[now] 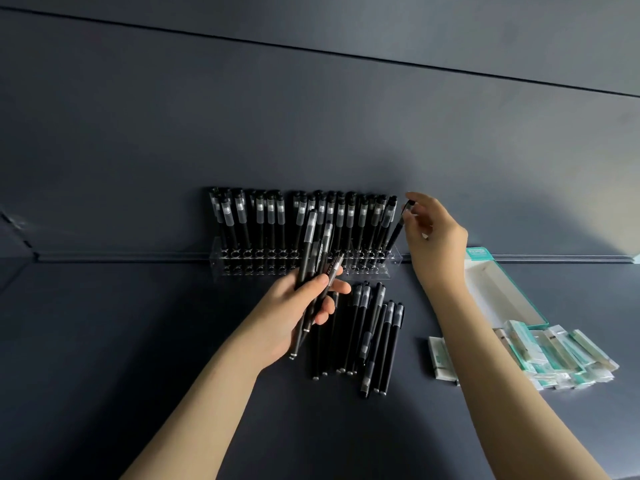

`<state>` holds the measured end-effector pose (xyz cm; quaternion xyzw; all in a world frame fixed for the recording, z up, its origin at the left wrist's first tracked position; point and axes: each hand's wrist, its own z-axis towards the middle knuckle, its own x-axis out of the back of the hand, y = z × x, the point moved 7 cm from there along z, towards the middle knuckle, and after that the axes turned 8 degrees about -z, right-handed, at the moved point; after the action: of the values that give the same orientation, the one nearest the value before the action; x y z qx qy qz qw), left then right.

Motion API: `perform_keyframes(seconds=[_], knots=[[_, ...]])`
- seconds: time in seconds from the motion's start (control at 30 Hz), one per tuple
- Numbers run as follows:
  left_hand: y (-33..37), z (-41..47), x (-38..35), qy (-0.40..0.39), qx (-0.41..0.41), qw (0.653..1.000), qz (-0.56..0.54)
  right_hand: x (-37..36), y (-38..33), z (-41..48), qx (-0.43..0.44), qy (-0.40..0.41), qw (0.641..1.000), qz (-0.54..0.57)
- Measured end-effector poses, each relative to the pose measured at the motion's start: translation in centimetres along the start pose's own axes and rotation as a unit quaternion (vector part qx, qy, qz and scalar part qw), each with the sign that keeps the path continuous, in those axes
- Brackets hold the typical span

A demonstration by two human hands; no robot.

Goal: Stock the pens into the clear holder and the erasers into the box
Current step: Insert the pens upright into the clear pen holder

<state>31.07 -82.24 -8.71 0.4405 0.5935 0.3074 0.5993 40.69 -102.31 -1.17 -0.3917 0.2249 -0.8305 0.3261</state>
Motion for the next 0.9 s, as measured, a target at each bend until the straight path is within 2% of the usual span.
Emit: perform_keyframes(seconds=[0.17,0.4,0.5,0.63,0.73,0.83,0.9], knots=[[0.6,-0.2,-0.1,-0.006,-0.009,1.000,0.009,-1.2,-0.1,-0.1,0.064,-0.022,0.997,-0.032],[1.1,-0.2,0.0,0.010,-0.041,0.999,0.011,-0.5,-1.2,-1.6,0.090,-0.007,0.994,-0.064],[1.2,-0.1,0.2,0.022,-0.043,0.999,0.006,-1.0,-3.8,-3.8,0.131,-0.064,0.989,-0.039],[1.3,-0.4,0.4,0.041,-0.055,0.998,-0.005,-2.3,-6.0,-5.7,0.002,-0.209,0.971,0.116],[1.6,-0.6,0.4,0.047,-0.060,0.997,-0.009,-2.9,-7.5,-6.2,-0.045,-0.261,0.944,0.195],[2.4,-0.7,0.8,0.062,-0.067,0.996,-0.008,-3.6,-8.7,-6.2,-0.095,-0.284,0.909,0.290],[3.2,-0.9,1.7,0.073,-0.072,0.995,0.013,-3.7,-9.1,-5.6,-0.096,-0.254,0.911,0.310]])
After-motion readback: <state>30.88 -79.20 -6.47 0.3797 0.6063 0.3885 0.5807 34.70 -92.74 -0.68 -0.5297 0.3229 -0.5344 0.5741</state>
